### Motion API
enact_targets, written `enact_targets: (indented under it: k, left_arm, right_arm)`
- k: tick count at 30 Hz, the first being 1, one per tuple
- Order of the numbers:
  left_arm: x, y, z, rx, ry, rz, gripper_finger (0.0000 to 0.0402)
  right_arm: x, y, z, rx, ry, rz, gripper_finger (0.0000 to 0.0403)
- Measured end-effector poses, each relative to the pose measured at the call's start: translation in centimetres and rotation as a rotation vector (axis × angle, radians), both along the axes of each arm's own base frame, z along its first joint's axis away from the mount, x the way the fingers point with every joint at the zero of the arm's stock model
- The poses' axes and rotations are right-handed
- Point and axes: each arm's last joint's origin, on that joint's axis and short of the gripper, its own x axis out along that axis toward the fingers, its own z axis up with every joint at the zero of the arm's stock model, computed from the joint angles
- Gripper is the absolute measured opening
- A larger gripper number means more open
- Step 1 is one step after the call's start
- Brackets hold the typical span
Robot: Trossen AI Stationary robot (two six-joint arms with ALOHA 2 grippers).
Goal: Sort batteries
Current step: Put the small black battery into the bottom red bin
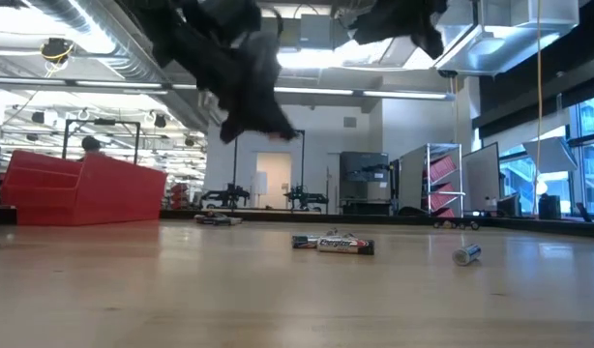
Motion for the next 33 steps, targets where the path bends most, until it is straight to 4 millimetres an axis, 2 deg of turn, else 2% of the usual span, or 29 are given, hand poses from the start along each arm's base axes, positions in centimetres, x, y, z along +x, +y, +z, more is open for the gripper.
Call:
enact_targets:
  k: [7,10,12,15,22,27,33]
  left_arm:
    - [0.0,-0.4,5.1,-0.117,-0.377,-0.009,0.0015]
    - [-0.1,-0.4,7.5,-0.142,-0.575,-0.006,0.0015]
    - [-0.1,-0.4,8.7,-0.166,-0.692,-0.017,0.0015]
    - [-0.1,-0.5,9.9,-0.197,-0.816,-0.033,0.0015]
    - [-0.3,-0.6,10.8,-0.226,-0.908,-0.044,0.0015]
    - [-0.2,-0.9,10.7,-0.231,-0.900,-0.047,0.0015]
    - [-0.2,-1.6,10.7,-0.218,-0.898,-0.071,0.0015]
  right_arm:
    - [-3.6,-0.5,2.4,0.016,-0.015,0.016,0.0026]
    - [-3.9,-0.5,2.6,0.032,-0.020,0.050,0.0027]
    - [-3.5,-0.3,2.4,0.023,-0.063,0.087,0.0035]
    - [-2.1,-0.1,2.0,0.015,-0.217,0.125,0.0064]
    - [1.6,0.4,2.2,-0.083,-0.549,0.111,0.0143]
    - [3.3,0.4,1.5,-0.119,-0.629,0.007,0.0153]
    - [3.6,0.4,1.4,-0.124,-0.657,-0.028,0.0153]
